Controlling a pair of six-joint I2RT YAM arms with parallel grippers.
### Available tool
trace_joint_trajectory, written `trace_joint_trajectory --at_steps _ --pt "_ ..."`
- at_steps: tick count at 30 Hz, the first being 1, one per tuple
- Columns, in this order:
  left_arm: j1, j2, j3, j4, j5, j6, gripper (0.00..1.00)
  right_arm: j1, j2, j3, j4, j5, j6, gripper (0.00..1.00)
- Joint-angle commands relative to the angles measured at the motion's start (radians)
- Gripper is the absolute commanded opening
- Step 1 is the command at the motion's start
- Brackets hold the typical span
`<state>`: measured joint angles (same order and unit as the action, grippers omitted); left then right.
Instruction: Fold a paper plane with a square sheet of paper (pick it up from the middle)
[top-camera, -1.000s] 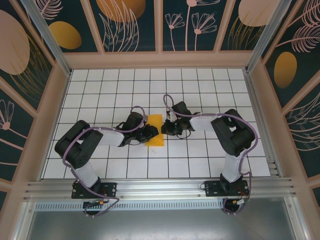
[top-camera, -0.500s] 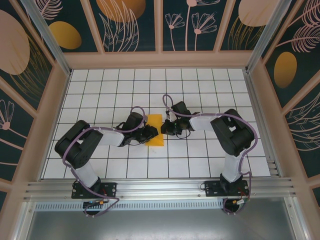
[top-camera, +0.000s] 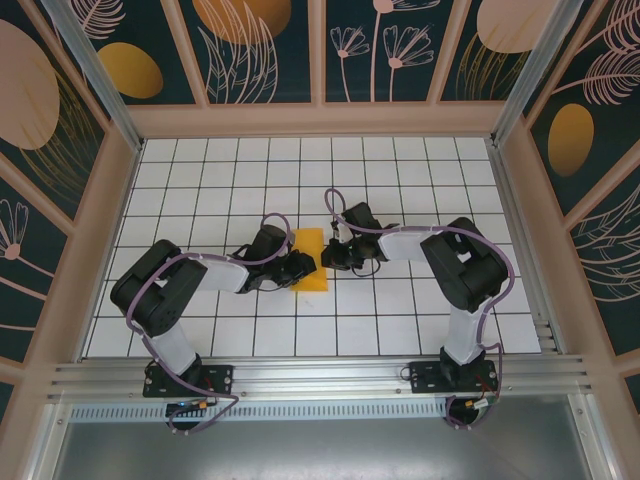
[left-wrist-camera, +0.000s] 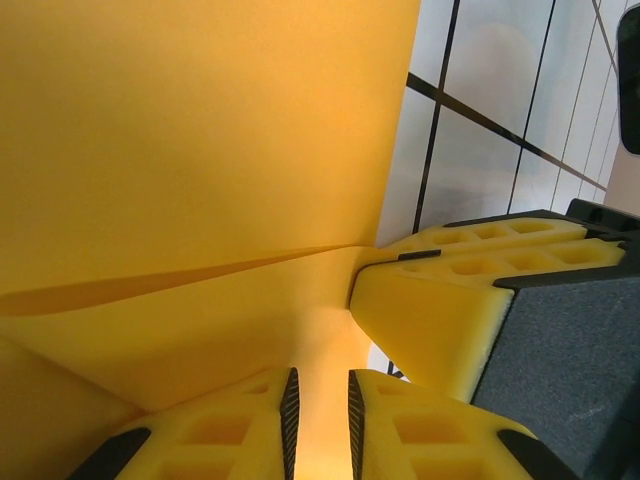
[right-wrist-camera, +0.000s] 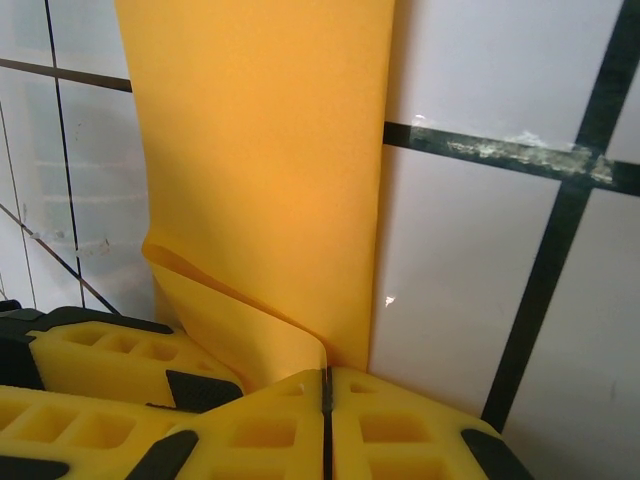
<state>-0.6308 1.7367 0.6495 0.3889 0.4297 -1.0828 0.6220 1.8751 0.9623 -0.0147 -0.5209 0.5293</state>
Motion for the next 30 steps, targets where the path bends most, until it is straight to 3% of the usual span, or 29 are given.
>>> trace_joint_trajectory --at_steps 1,13,21,30 --pt "-0.006 0.025 0.015 -0.034 -0.008 0.022 0.23 0.005 0.015 0.022 -0.027 0.021 -0.014 0.12" --pt "-0.006 0.036 0.002 -0.067 -0.023 0.003 0.18 0.003 -0.112 -0.011 -0.045 0.081 0.02 0.21" --pt "-0.006 0.035 0.002 -0.09 -0.041 0.003 0.16 0.028 -0.189 -0.069 -0.079 0.08 0.023 0.17" --pt "-0.005 0.031 -0.004 -0.099 -0.062 -0.007 0.15 0.103 -0.164 -0.089 -0.083 0.021 0.031 0.14"
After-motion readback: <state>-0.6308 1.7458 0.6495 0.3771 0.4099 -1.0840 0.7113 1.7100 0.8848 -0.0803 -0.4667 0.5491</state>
